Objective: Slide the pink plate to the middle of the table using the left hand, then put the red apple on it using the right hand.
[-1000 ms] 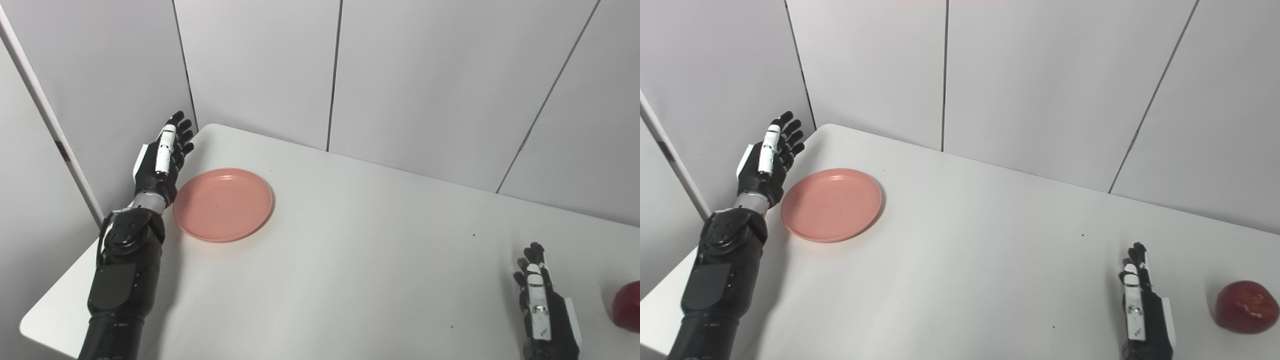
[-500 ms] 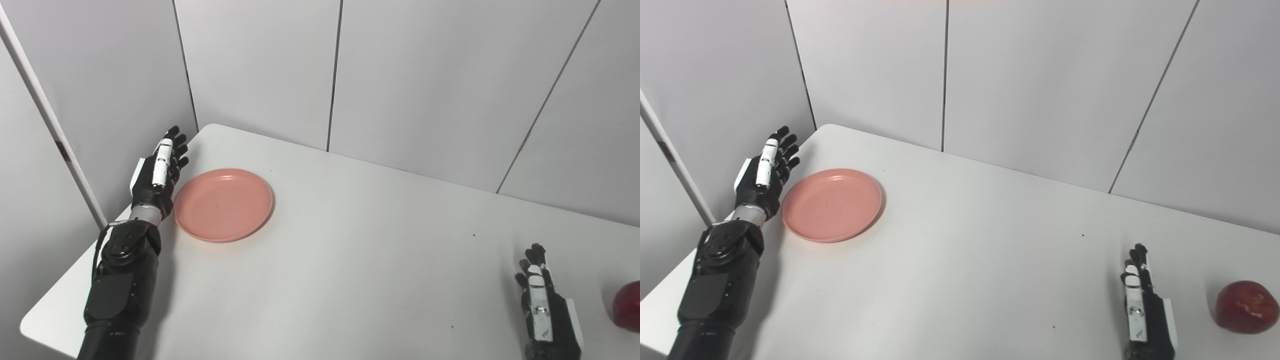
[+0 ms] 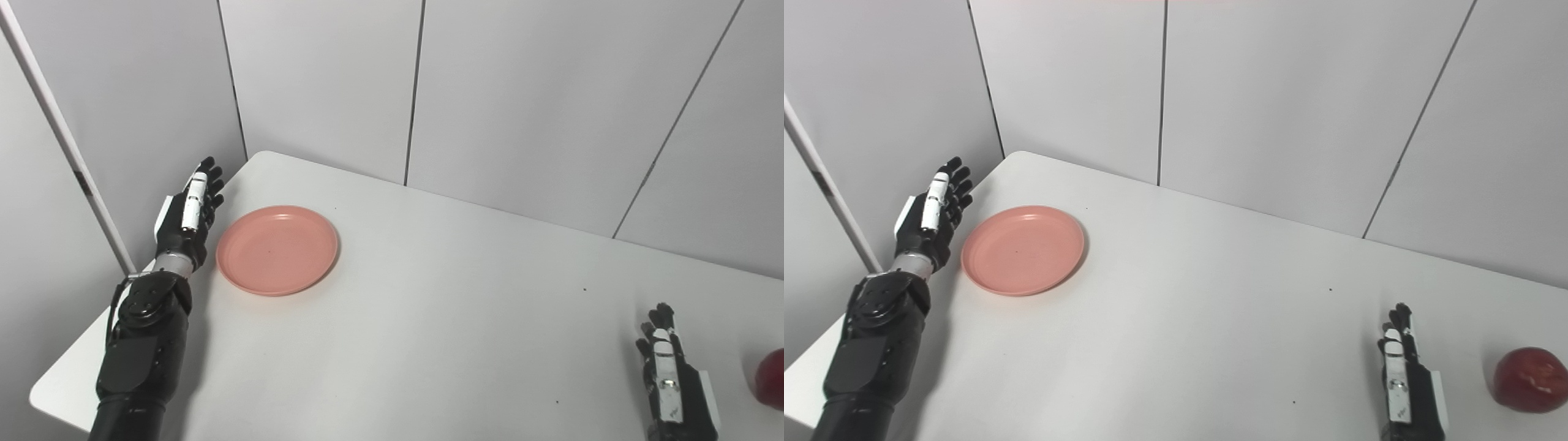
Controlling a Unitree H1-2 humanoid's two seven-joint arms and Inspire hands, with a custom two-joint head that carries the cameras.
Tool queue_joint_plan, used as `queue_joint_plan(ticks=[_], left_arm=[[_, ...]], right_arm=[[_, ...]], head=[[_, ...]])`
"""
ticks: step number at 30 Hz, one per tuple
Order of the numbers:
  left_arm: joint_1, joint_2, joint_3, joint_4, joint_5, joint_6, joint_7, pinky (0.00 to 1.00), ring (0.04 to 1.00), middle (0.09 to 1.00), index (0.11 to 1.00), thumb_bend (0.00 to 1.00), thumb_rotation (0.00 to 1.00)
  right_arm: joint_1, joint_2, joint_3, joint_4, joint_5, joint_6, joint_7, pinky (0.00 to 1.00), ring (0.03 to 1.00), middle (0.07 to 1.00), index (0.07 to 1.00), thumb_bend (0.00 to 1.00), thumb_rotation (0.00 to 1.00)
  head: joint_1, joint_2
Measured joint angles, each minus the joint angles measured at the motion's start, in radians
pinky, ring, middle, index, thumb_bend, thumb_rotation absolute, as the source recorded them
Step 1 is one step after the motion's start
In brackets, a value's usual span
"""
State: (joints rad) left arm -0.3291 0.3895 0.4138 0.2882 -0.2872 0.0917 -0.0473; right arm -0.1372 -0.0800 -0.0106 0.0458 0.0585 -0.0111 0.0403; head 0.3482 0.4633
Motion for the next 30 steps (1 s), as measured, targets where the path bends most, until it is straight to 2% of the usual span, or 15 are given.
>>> queue_joint_plan(ticks=[12,20,26,30], left_arm=[[0.001,0.000,0.009,0.017,-0.023,-0.002,-0.005,0.98,0.970,0.958,0.935,0.29,1.00],[0.001,-0.013,0.006,0.061,-0.020,-0.036,0.004,0.93,0.936,0.922,0.895,0.26,1.00],[0.002,-0.023,-0.006,0.073,-0.019,-0.040,0.008,0.97,0.966,0.951,0.922,0.26,1.00],[0.002,-0.022,-0.007,0.093,-0.039,-0.052,-0.024,0.98,0.982,0.973,0.950,0.26,1.00]], right_arm=[[0.000,0.001,-0.001,-0.005,0.002,0.000,0.000,1.00,1.000,1.000,1.000,0.14,1.00],[0.001,0.005,-0.003,-0.014,0.013,0.003,0.000,1.00,1.000,1.000,1.000,0.13,1.00],[0.002,0.006,-0.002,-0.037,0.005,0.035,-0.005,1.00,1.000,0.998,0.992,0.15,1.00],[0.002,0.009,-0.003,-0.037,0.005,0.038,-0.010,1.00,1.000,0.995,0.990,0.15,1.00]], head=[[0.002,0.002],[0.002,0.003],[0.003,0.006],[0.003,0.006]])
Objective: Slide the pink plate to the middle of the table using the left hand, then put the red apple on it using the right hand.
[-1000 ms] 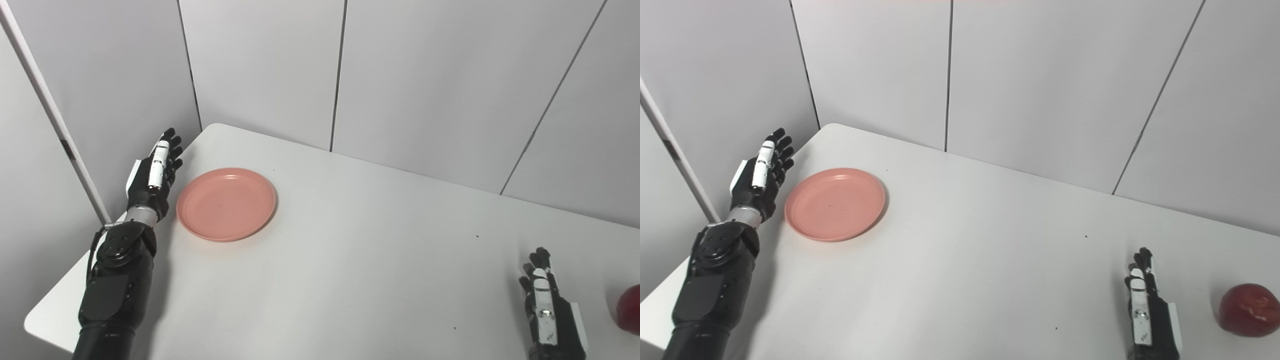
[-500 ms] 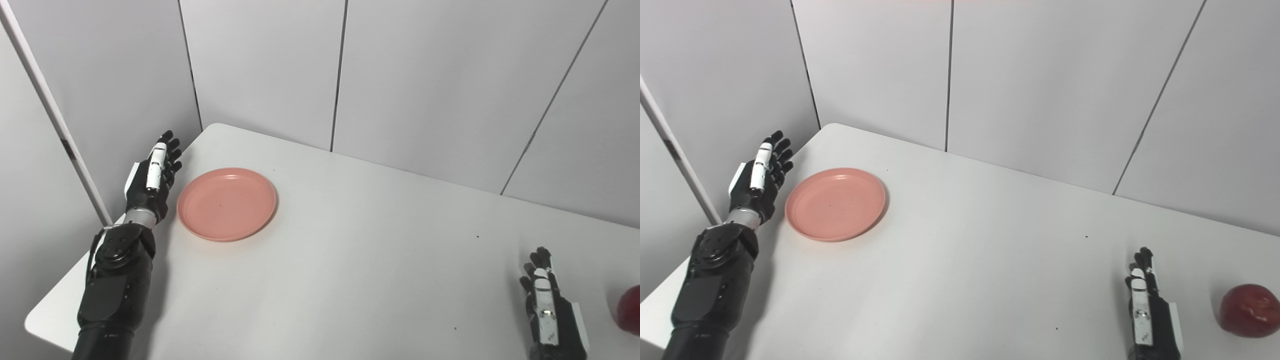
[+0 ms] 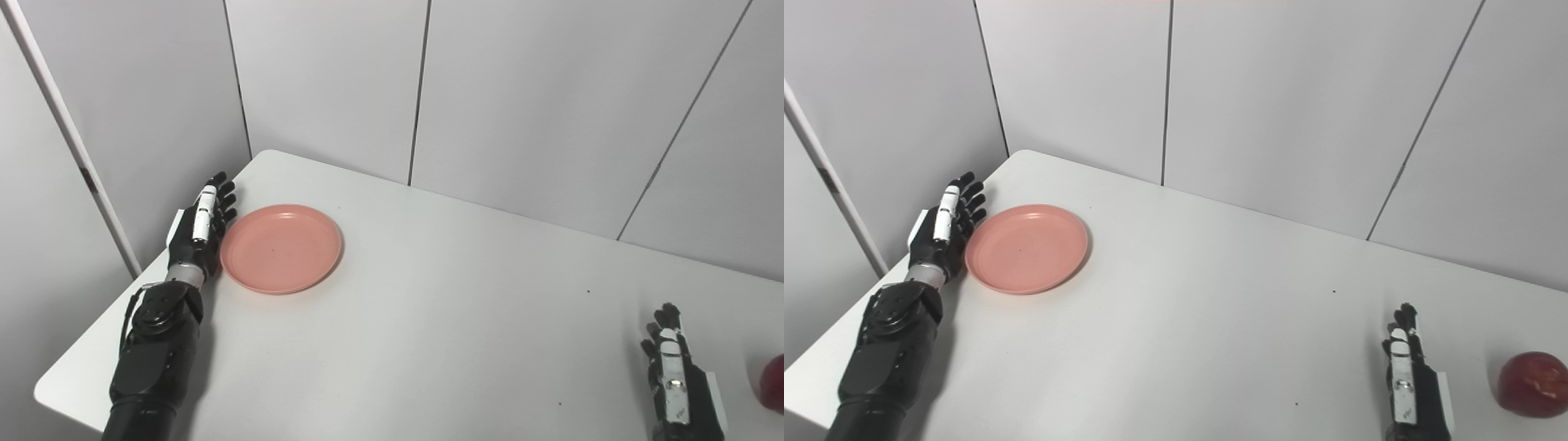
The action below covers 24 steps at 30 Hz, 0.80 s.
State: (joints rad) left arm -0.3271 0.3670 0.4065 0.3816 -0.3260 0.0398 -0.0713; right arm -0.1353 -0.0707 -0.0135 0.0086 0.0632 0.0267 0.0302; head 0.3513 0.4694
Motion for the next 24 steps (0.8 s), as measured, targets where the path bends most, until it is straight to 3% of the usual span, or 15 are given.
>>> queue_joint_plan(ticks=[12,24], left_arm=[[0.000,0.008,-0.007,0.042,-0.006,-0.036,-0.054,0.99,0.976,0.970,0.955,0.30,1.00],[-0.012,0.010,-0.031,0.104,-0.001,-0.108,-0.059,1.00,0.991,0.980,0.957,0.35,1.00]], right_arm=[[0.000,0.007,0.000,0.001,-0.001,0.000,-0.002,1.00,0.997,0.995,0.999,0.13,1.00],[0.002,-0.002,0.001,-0.008,-0.005,0.000,0.001,1.00,1.000,0.999,1.000,0.14,1.00]], head=[[-0.003,0.006],[-0.006,0.008]])
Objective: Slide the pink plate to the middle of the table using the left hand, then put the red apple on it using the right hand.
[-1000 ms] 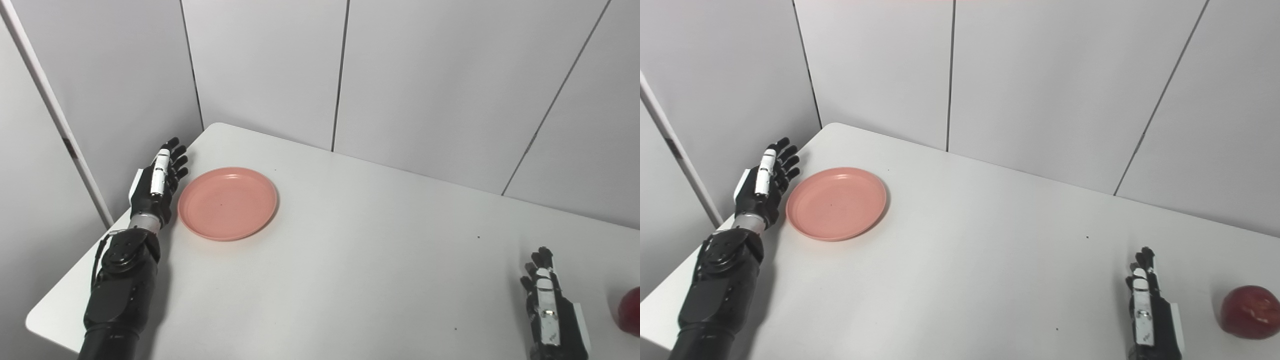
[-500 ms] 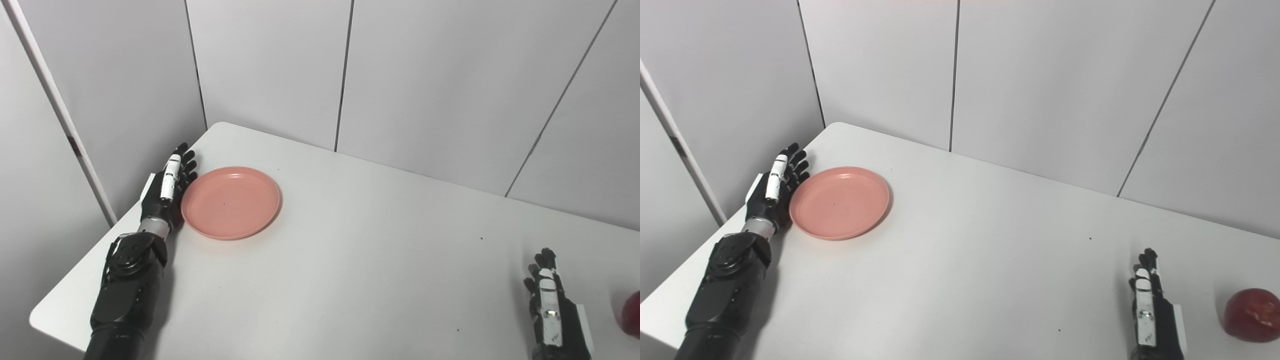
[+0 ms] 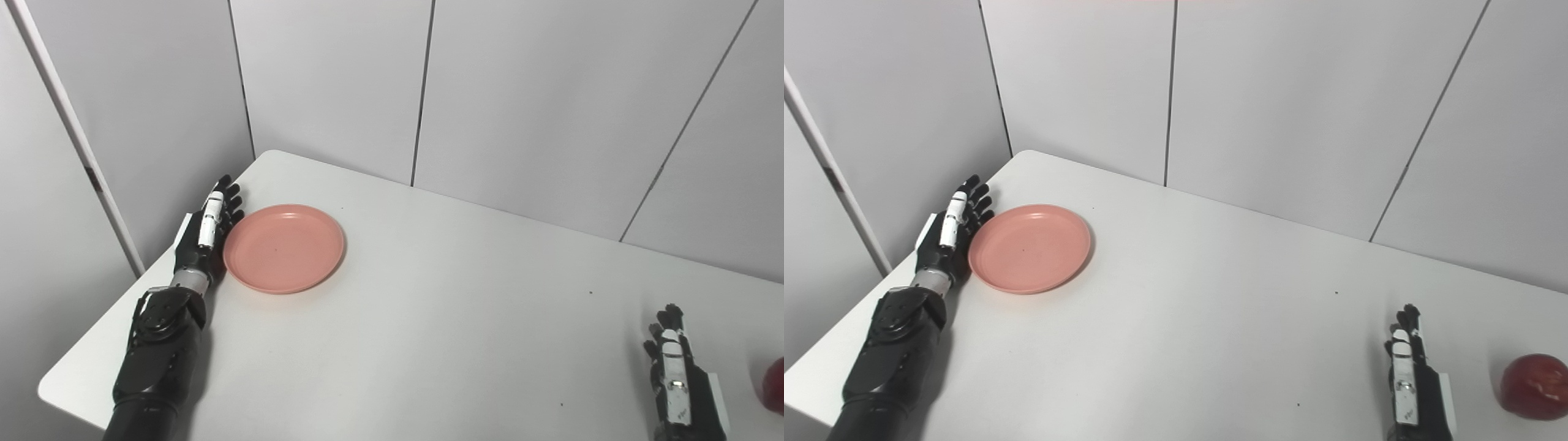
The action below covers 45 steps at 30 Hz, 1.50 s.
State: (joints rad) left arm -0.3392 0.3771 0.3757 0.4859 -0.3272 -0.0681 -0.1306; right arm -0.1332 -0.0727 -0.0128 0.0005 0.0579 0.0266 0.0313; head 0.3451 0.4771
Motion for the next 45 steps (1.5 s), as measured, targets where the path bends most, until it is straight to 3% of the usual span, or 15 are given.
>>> queue_joint_plan(ticks=[18,37,45], left_arm=[[-0.016,0.003,-0.038,0.016,-0.012,-0.004,-0.007,0.96,0.957,0.951,0.931,0.35,1.00],[-0.005,-0.059,-0.095,-0.125,0.006,0.119,0.039,0.95,0.949,0.942,0.918,0.32,1.00],[-0.003,-0.085,-0.123,-0.154,0.007,0.140,0.041,0.93,0.948,0.944,0.917,0.30,1.00]], right_arm=[[0.000,0.003,0.001,-0.013,-0.005,0.001,-0.001,1.00,0.997,0.996,1.000,0.11,1.00],[0.000,0.005,0.001,-0.010,-0.004,0.001,0.000,1.00,0.989,0.990,0.997,0.12,1.00],[0.000,0.012,0.002,-0.010,-0.001,0.001,0.000,1.00,0.995,0.993,1.000,0.13,1.00]], head=[[-0.014,0.012],[-0.034,0.025],[-0.046,0.029]])
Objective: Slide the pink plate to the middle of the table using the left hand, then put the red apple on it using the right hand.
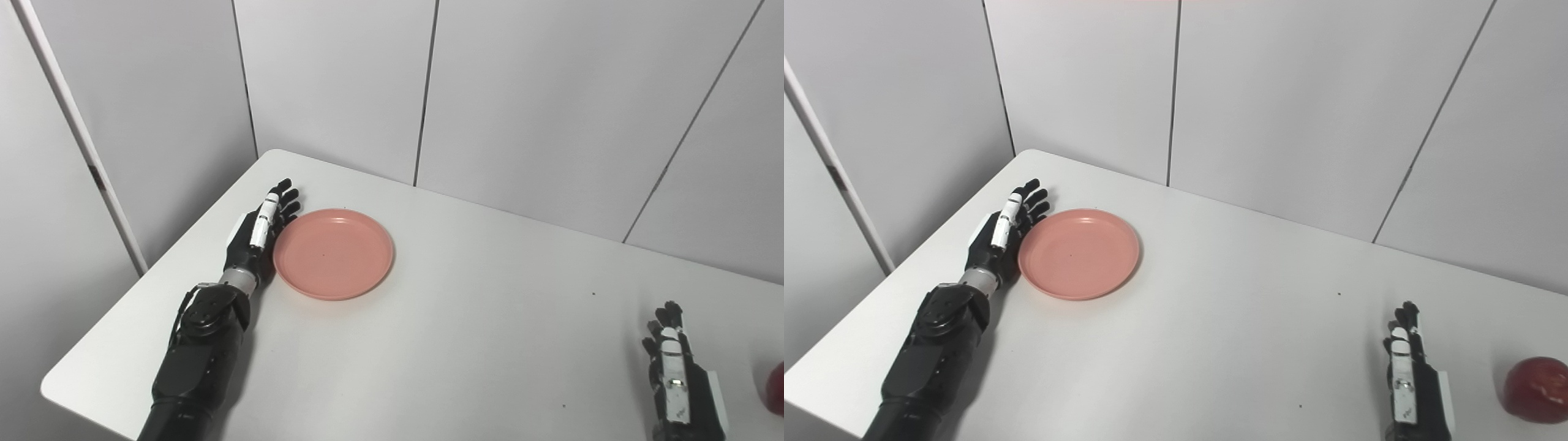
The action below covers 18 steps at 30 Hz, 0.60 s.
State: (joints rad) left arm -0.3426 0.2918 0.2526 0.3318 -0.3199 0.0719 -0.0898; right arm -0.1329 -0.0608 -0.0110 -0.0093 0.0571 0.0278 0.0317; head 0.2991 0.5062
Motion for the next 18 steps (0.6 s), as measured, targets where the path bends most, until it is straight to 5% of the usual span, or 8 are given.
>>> queue_joint_plan(ticks=[18], left_arm=[[-0.025,-0.033,-0.058,0.010,0.015,0.004,0.005,0.97,0.958,0.949,0.927,0.30,1.00]], right_arm=[[0.000,0.015,0.004,-0.002,-0.016,0.000,-0.006,1.00,0.978,0.983,0.991,0.10,1.00]], head=[[-0.031,0.018]])
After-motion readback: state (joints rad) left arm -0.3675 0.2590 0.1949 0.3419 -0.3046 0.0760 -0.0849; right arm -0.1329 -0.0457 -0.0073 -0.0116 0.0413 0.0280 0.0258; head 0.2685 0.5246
